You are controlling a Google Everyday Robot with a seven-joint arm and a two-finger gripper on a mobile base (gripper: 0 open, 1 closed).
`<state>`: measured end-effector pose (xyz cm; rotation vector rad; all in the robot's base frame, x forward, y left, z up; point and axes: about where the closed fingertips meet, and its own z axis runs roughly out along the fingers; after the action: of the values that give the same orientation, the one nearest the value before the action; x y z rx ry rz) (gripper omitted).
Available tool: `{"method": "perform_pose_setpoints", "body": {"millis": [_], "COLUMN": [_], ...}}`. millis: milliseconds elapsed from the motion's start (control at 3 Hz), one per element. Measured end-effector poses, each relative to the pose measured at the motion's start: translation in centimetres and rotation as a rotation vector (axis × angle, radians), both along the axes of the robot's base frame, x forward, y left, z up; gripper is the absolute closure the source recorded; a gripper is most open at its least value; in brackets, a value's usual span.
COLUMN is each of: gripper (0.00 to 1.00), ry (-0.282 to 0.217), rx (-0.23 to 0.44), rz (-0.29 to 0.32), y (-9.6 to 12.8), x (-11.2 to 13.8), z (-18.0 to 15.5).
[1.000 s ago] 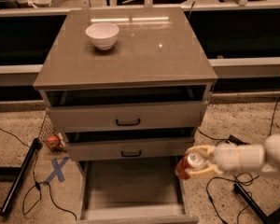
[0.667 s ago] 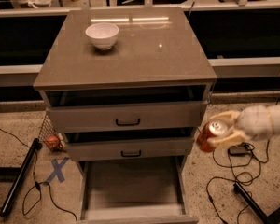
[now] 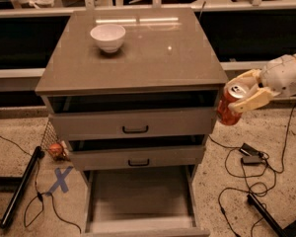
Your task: Pick coke can from bottom drawer and place on counter
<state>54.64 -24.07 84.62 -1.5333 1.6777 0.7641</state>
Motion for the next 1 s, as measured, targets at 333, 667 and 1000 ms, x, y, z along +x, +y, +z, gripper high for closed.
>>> {"method": "perform_pose_setpoints", "body": {"millis": [333, 667, 1000], "gripper": [1.00, 1.00, 1.00], "ry": [-0.056, -0.052, -0.013], "rx": [-0.005, -0.027, -0.078], "rz": [-0.005, -0.014, 0.017], "y": [-0.3, 0.3, 3.7], "x": [1.3, 1.7, 3.6], "z": [2.8, 3.5, 5.3]}}
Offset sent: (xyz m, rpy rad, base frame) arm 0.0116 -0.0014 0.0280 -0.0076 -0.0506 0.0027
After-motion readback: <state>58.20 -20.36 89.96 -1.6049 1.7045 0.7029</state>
